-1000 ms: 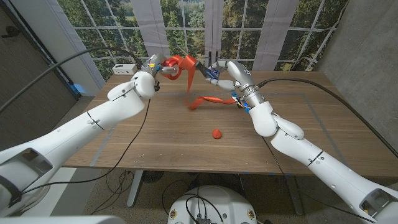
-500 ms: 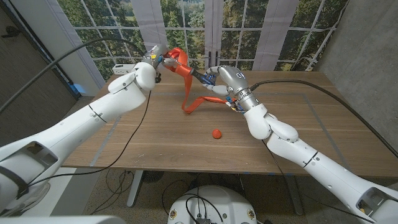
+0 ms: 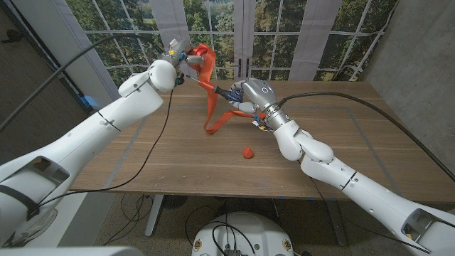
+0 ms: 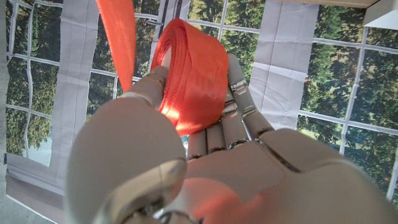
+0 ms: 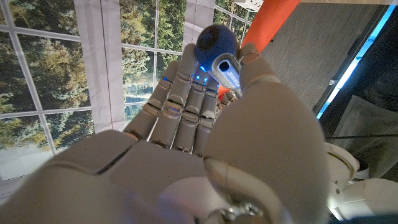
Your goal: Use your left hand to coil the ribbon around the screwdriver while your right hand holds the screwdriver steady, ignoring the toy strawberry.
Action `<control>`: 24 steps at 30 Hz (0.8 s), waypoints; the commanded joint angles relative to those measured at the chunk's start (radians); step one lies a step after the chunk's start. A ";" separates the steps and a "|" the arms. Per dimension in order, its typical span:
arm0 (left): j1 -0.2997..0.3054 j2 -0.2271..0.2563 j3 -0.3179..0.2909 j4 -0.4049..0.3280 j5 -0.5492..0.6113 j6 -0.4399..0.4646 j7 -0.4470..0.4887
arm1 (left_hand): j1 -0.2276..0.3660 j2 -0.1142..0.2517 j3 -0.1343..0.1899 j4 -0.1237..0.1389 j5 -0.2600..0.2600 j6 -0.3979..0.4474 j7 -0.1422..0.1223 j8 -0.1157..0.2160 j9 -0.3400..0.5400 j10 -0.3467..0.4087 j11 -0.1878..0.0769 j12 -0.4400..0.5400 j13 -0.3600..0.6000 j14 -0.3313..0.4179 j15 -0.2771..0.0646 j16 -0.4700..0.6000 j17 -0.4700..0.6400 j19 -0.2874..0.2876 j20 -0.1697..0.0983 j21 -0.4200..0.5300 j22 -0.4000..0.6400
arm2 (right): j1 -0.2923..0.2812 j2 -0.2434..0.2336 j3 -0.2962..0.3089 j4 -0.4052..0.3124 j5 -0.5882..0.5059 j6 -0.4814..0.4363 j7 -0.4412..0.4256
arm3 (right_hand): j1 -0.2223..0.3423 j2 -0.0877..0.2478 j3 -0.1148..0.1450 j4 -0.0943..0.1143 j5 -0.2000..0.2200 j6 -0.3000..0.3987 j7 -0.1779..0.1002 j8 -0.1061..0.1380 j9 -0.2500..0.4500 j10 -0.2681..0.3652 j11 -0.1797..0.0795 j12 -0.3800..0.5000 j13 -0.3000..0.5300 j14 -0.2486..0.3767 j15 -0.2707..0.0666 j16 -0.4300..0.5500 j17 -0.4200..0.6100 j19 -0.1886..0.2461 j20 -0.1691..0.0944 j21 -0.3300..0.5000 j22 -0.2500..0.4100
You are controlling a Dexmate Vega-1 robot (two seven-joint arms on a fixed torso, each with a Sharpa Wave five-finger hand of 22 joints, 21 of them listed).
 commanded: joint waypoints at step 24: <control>-0.064 -0.036 -0.012 -0.071 -0.007 -0.078 -0.061 | 0.070 0.091 0.033 0.028 0.005 0.197 -0.126 0.002 0.006 0.249 -0.243 0.055 0.158 0.181 -0.234 -0.008 0.007 -0.003 0.002 0.015 -0.001 | 0.100 0.042 -0.112 0.128 -0.067 -0.024 0.081 | 0.133 0.131 0.004 0.000 0.012 0.127 -0.118 0.006 0.008 0.081 -0.071 -0.005 0.047 0.067 -0.125 -0.012 0.001 -0.006 0.001 0.019 -0.003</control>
